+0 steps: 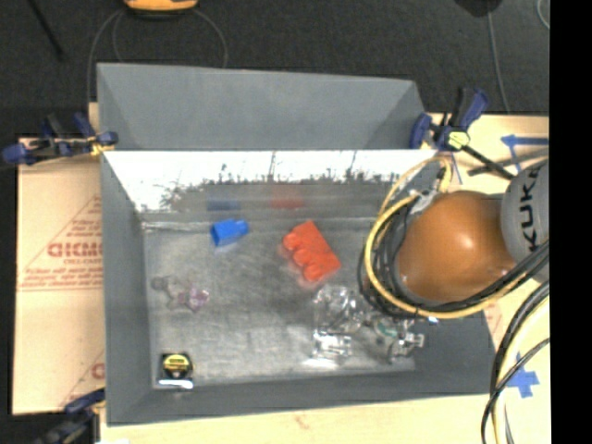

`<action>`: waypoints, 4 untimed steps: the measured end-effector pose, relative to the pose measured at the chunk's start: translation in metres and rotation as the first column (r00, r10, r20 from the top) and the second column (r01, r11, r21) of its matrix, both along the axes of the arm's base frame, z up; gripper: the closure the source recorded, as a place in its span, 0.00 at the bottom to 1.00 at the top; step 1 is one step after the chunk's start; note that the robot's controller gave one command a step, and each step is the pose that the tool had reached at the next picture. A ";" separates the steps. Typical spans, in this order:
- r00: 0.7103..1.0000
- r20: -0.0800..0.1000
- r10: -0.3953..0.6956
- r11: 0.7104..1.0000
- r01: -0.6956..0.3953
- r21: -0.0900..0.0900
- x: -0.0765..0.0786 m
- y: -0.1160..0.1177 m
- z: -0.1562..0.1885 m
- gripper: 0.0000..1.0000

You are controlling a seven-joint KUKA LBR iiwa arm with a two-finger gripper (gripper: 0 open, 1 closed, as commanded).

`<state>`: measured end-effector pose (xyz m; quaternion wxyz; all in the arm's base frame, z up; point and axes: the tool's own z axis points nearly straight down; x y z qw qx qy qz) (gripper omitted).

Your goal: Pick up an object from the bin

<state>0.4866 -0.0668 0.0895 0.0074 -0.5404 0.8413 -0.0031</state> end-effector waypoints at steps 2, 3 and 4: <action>1.000 -0.015 -0.001 1.000 0.001 -0.003 0.001 0.000 0.011 1.00; 1.000 -0.010 -0.005 1.000 0.005 -0.004 0.002 -0.001 0.086 1.00; 1.000 -0.015 -0.010 1.000 0.010 -0.001 0.003 -0.001 0.085 1.00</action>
Offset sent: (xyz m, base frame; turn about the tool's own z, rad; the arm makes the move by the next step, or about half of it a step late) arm 0.0000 0.0000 0.0000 0.0000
